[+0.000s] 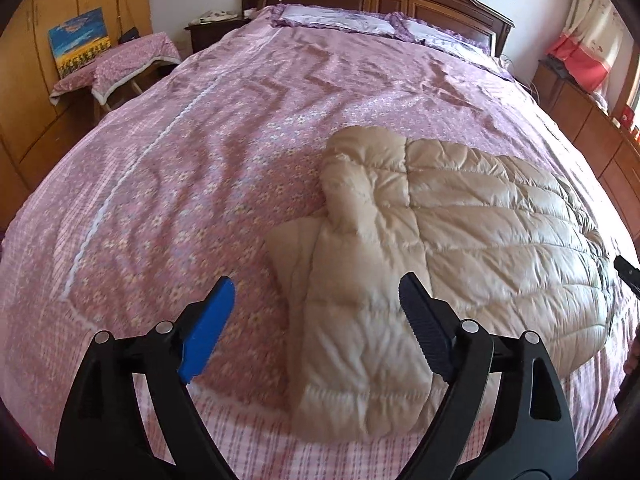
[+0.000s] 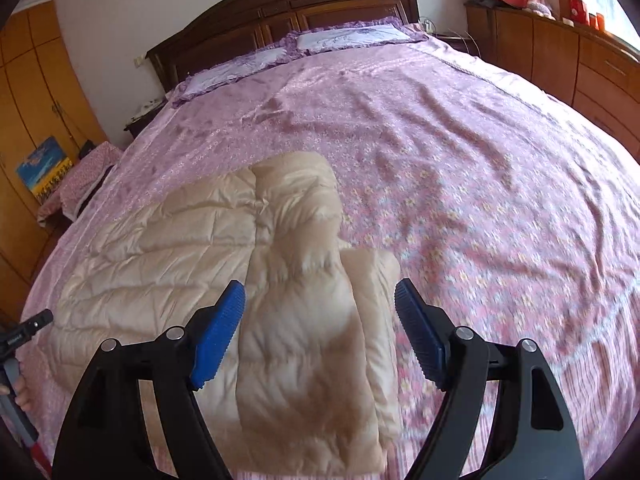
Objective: Fold large clothes
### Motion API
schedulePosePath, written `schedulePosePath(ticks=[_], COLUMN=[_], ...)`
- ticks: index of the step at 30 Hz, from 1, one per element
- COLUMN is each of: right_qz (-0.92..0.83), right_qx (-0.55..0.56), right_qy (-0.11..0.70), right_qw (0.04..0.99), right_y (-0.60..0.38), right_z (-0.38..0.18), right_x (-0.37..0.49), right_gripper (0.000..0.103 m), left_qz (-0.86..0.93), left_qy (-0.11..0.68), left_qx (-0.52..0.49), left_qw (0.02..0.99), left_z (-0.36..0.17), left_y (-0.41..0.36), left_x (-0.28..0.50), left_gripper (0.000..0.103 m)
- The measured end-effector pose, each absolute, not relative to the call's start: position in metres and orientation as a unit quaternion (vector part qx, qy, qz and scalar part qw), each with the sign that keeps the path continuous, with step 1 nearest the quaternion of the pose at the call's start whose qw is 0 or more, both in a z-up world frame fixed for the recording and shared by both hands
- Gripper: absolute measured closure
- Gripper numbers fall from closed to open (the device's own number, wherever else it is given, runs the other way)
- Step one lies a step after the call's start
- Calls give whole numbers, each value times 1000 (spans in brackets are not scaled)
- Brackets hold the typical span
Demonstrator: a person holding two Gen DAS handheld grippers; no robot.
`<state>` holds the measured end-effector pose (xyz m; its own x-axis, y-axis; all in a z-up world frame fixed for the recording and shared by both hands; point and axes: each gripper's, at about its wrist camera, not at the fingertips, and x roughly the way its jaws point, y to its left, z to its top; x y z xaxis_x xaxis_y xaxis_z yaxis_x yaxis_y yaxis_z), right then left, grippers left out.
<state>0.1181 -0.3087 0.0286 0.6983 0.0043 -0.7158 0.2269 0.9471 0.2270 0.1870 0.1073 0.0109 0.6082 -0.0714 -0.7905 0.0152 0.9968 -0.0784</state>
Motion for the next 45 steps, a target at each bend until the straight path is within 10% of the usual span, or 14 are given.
schedulePosePath(ticks=[40,45], right_qz=[30,41], right_qx=[333,338], right_qy=[414,409], right_qw=[847,846], right_y=[-329,-325], right_z=[-47,-44], right_x=[110,111], right_gripper=[5,28], left_qz=[-88,-89], left_qy=[489,489], left_qx=[-188,-175], left_qw=[847,850], left_z=[-55,-47], left_y=[85,82], left_x=[192,188], left_gripper=[12,55])
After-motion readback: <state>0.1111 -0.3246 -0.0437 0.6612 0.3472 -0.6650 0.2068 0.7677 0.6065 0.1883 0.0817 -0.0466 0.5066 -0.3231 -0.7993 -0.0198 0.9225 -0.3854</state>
